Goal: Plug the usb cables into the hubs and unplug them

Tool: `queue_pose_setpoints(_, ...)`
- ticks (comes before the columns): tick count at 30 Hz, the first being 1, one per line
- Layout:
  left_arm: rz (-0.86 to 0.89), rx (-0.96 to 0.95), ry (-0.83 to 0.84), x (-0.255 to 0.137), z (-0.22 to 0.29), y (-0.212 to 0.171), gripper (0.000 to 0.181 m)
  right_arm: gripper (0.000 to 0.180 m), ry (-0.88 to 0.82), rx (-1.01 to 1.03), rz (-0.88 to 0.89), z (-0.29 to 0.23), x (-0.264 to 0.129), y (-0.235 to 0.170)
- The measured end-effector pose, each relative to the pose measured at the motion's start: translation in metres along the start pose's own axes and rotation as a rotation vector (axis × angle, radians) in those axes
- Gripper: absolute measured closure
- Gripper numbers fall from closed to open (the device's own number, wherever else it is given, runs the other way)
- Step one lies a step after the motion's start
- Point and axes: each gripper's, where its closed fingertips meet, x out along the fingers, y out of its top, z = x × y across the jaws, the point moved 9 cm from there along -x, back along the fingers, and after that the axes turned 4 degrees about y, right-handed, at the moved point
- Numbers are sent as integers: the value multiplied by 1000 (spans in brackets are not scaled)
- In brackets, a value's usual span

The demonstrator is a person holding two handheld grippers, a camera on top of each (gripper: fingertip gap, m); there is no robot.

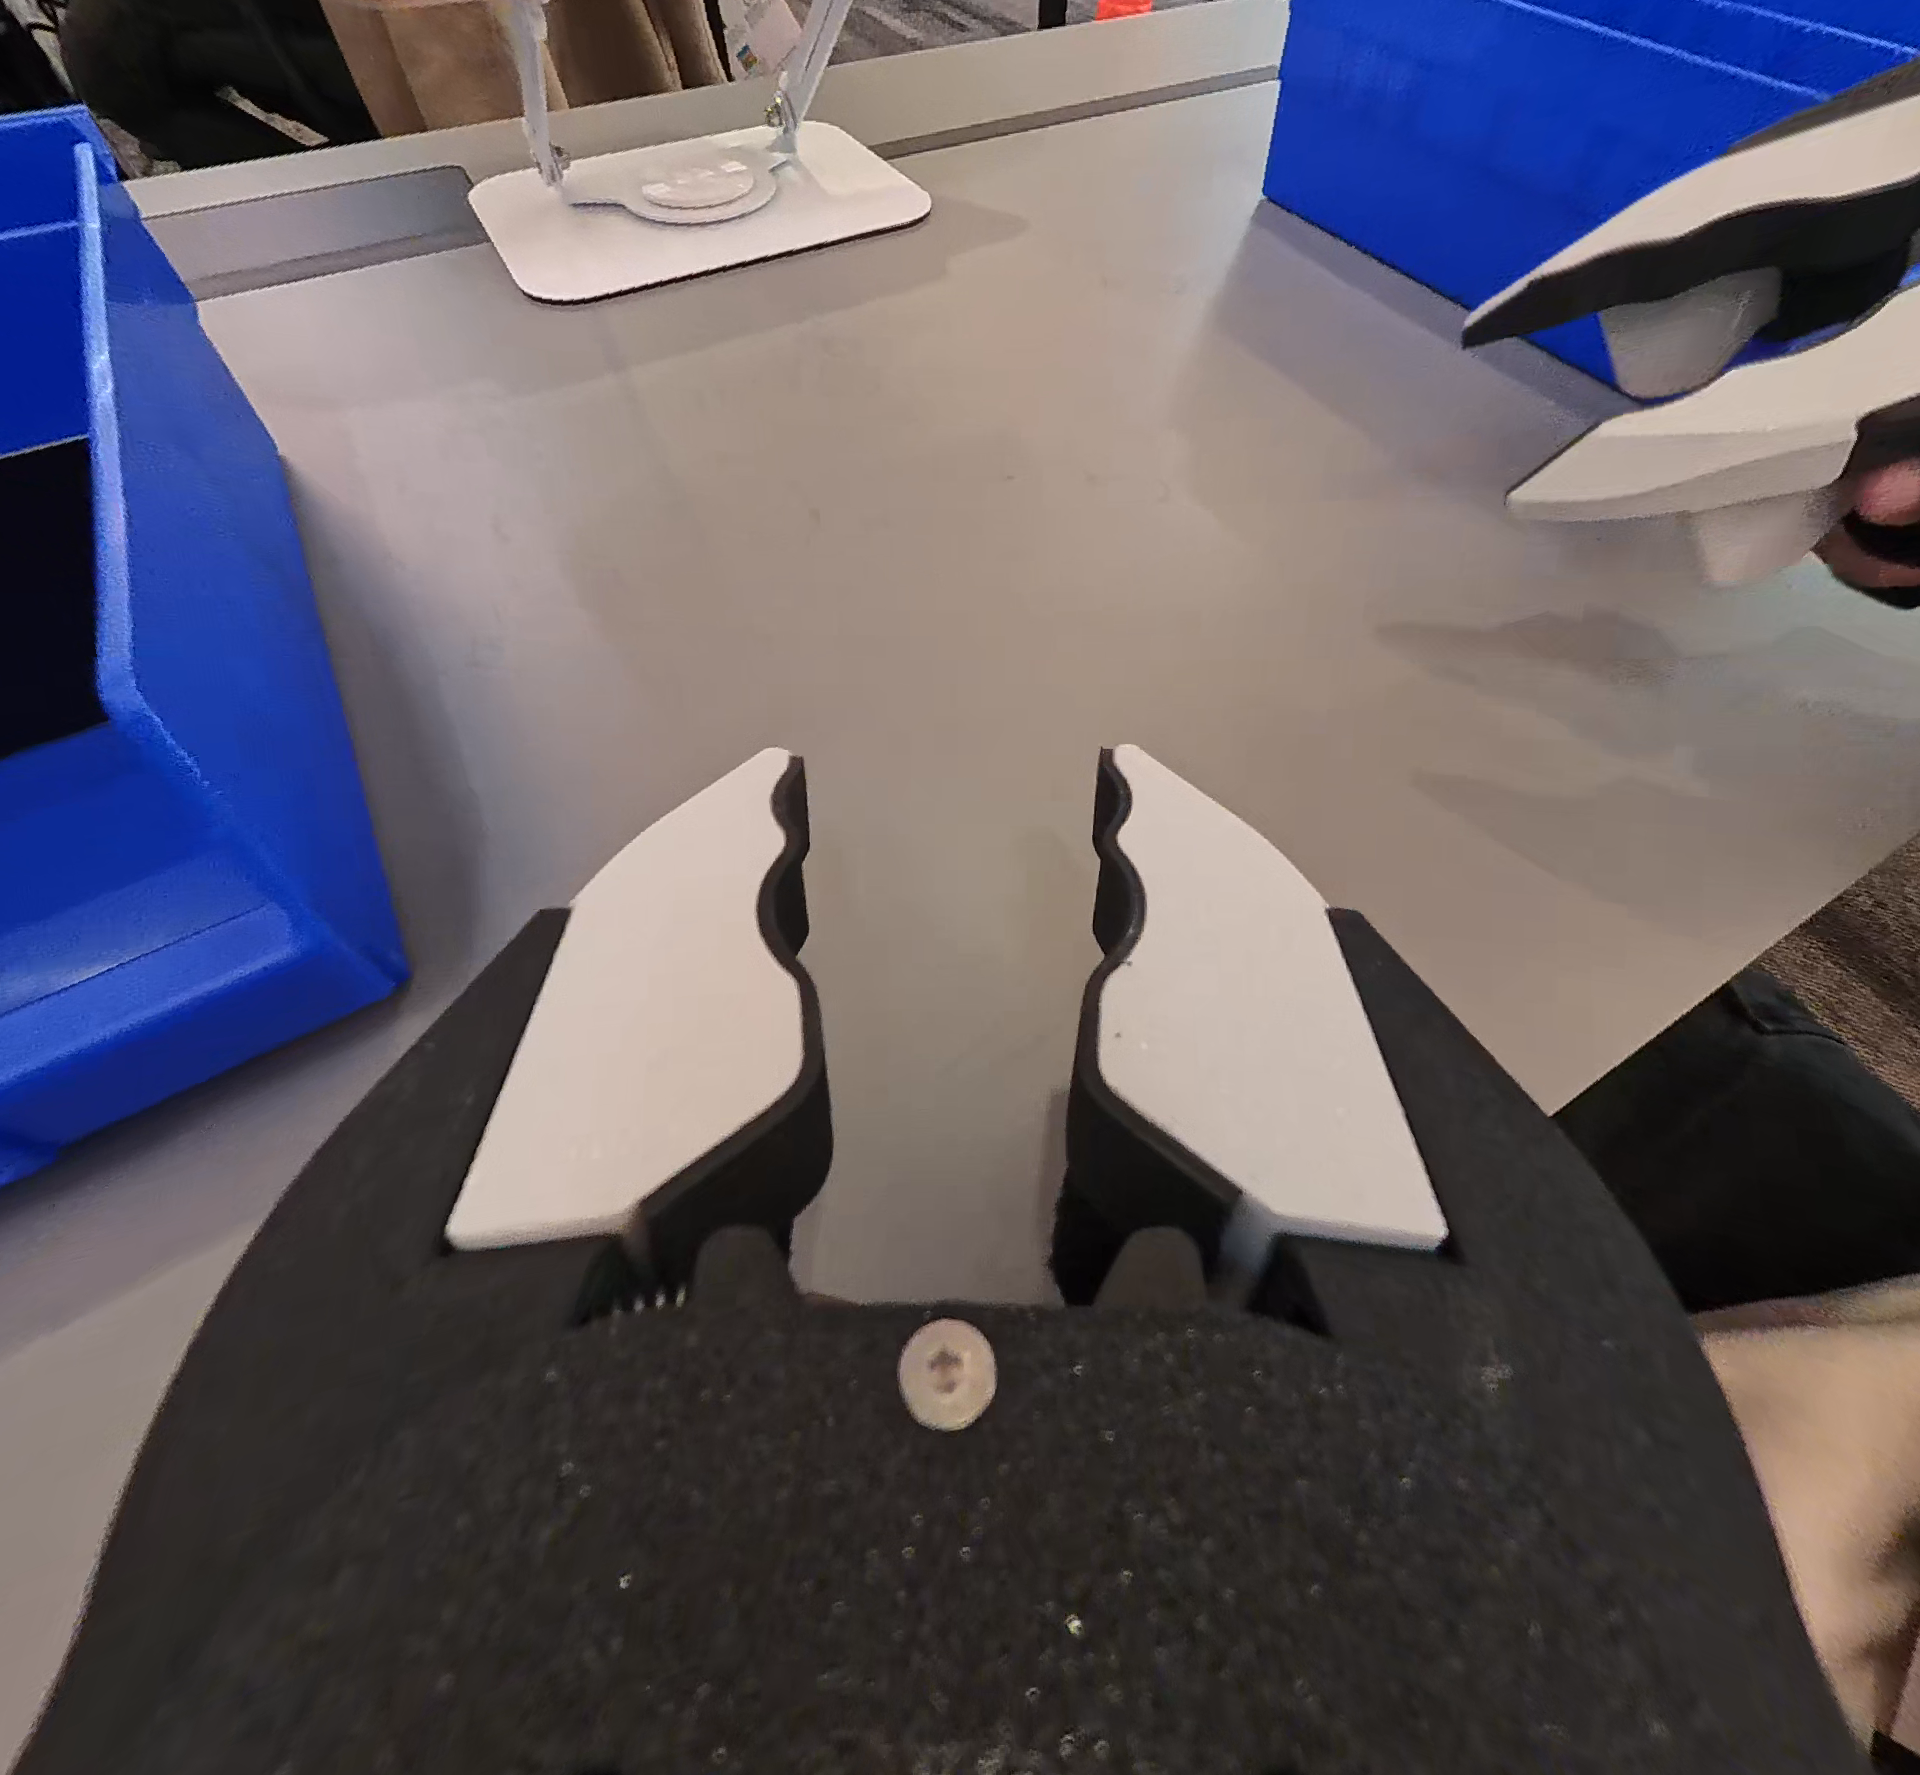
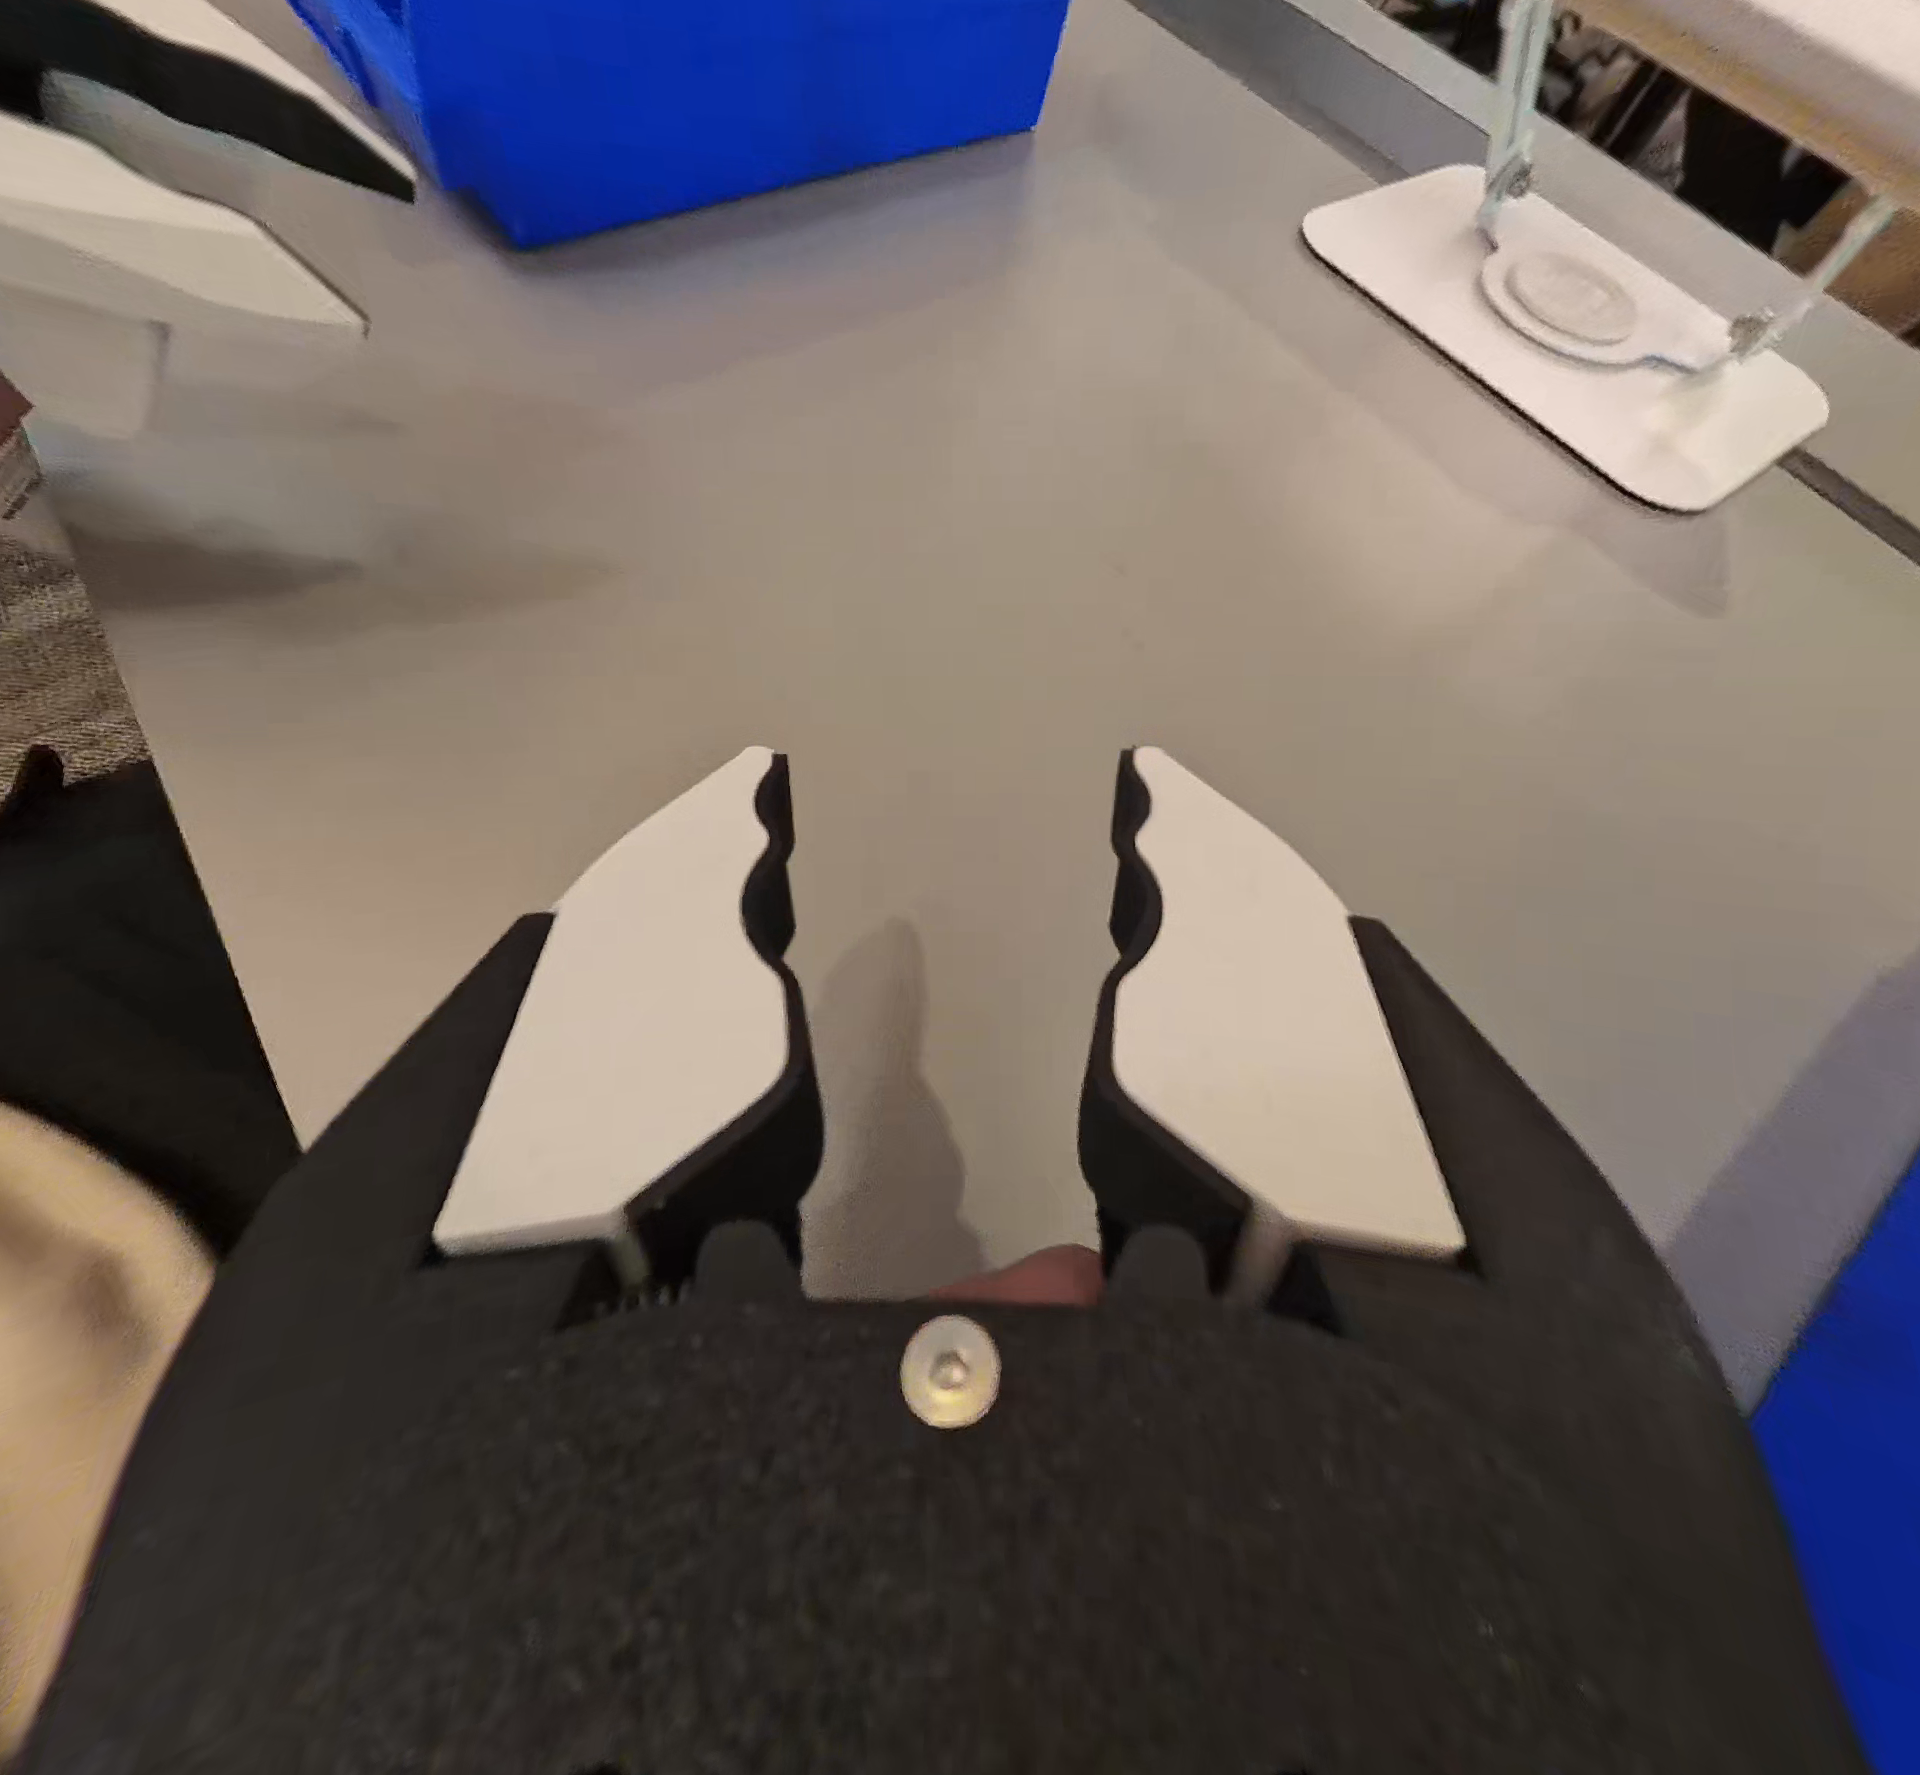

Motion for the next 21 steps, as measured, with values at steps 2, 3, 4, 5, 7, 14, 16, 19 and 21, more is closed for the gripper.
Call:
queue_pose_setpoints(2, -5, 2, 6, -1, -1, 0, 128, 121, 0, -24, -6, -2, 4, -1)
queue_pose_setpoints(3, -11, 4, 8, -1, -1, 0, 128, 121, 2, -23, -13, -2, 6, -1)
queue_pose_setpoints(4, -17, 9, 14, -2, -2, 1, 127, 121, 9, -13, -14, -1, 8, -2)
queue_pose_setpoints(5, -21, 16, 31, -4, -4, 3, 127, 121, 20, 3, -7, 0, 9, -3)
queue_pose_setpoints(7, -32, 29, 70, -10, -13, 13, 125, 122, 35, 26, -4, 2, 11, -5)
queue_pose_setpoints(14, -137, 75, 183, -12, -83, 73, 116, 123, 82, 73, -18, 8, 13, -13)
queue_pose_setpoints(16, -171, 119, 214, -6, -107, 91, 117, 124, 93, 81, -24, 9, 14, -14)
queue_pose_setpoints(19, -260, 148, 234, 13, -152, 114, 117, 125, 101, 97, -19, 12, 14, -15)
queue_pose_setpoints(21, -330, 158, 239, 33, -186, 128, 118, 126, 113, 104, -22, 12, 14, -16)
